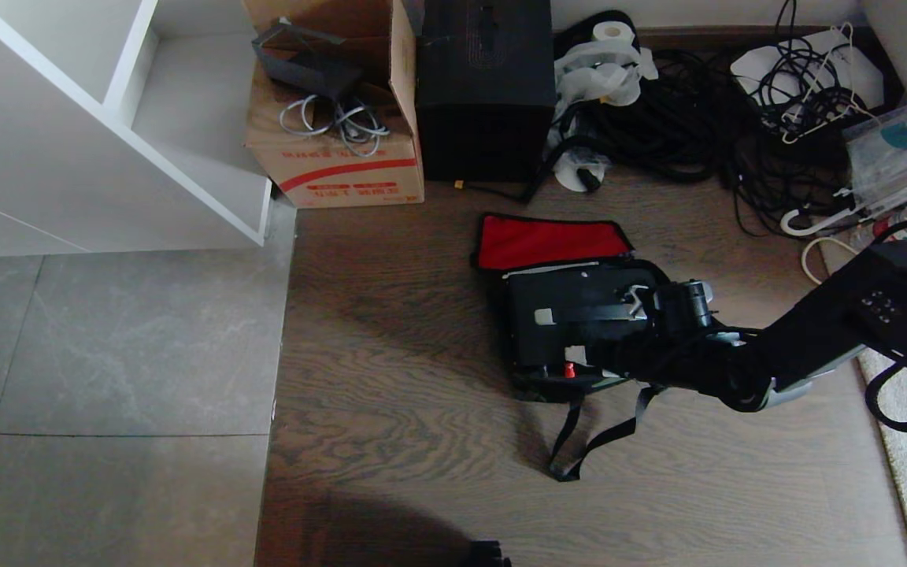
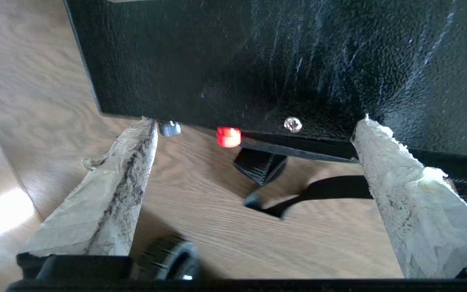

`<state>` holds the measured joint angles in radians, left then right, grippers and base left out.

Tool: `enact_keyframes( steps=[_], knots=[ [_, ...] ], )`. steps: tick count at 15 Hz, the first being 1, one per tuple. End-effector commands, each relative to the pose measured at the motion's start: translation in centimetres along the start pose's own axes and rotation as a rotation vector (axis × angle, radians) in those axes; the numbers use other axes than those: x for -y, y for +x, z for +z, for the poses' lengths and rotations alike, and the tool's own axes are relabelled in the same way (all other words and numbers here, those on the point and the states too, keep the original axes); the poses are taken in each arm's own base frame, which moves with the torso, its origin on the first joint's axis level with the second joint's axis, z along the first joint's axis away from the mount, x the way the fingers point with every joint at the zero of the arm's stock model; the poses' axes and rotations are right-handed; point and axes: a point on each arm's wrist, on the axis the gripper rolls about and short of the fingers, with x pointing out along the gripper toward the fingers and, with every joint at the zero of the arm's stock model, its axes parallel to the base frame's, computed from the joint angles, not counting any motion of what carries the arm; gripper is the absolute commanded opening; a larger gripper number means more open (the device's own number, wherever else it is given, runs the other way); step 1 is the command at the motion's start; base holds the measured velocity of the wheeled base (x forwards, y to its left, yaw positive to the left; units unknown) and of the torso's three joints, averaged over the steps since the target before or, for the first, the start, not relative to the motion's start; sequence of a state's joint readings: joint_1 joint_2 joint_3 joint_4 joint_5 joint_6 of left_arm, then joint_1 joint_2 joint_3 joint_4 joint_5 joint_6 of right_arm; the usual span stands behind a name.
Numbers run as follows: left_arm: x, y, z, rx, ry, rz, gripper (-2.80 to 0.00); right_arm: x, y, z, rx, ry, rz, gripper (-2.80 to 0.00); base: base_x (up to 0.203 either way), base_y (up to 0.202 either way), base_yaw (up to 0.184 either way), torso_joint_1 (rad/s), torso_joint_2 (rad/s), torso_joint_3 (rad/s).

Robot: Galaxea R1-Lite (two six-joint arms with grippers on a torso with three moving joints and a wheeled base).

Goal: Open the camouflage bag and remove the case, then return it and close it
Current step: Close the top of the storage box

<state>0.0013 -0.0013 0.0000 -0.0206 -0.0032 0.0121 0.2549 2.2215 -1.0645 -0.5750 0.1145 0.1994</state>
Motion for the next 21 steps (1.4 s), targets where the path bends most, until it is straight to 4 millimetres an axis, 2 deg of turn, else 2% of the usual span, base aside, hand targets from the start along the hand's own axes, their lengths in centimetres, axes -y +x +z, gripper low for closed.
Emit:
enact_keyframes(
  steps=[1,8,15,21],
  knots=[
    [0.0,0.1,-0.3,-0.010,0.000,-0.001,-2.80,0.1,0.2,-0.6,-0.022,-0.070,-0.005,0.00,0.000,0.000,0.000,0.000,0.00,0.000],
    [0.0,0.1,-0.3,-0.010,0.000,0.000,-2.80,0.0,-0.5,-2.3,-0.065,-0.318,-0.029,0.00,0.000,0.000,0.000,0.000,0.00,0.000],
    [0.0,0.1,-0.3,-0.010,0.000,-0.001,-2.80,-0.3,0.1,-2.3,-0.012,-0.345,-0.052,0.00,0.000,0.000,0.000,0.000,0.00,0.000],
    [0.0,0.1,-0.3,-0.010,0.000,0.000,-2.80,0.2,0.1,-3.6,-0.054,-0.471,-0.060,0.00,0.000,0.000,0.000,0.000,0.00,0.000]
  ],
)
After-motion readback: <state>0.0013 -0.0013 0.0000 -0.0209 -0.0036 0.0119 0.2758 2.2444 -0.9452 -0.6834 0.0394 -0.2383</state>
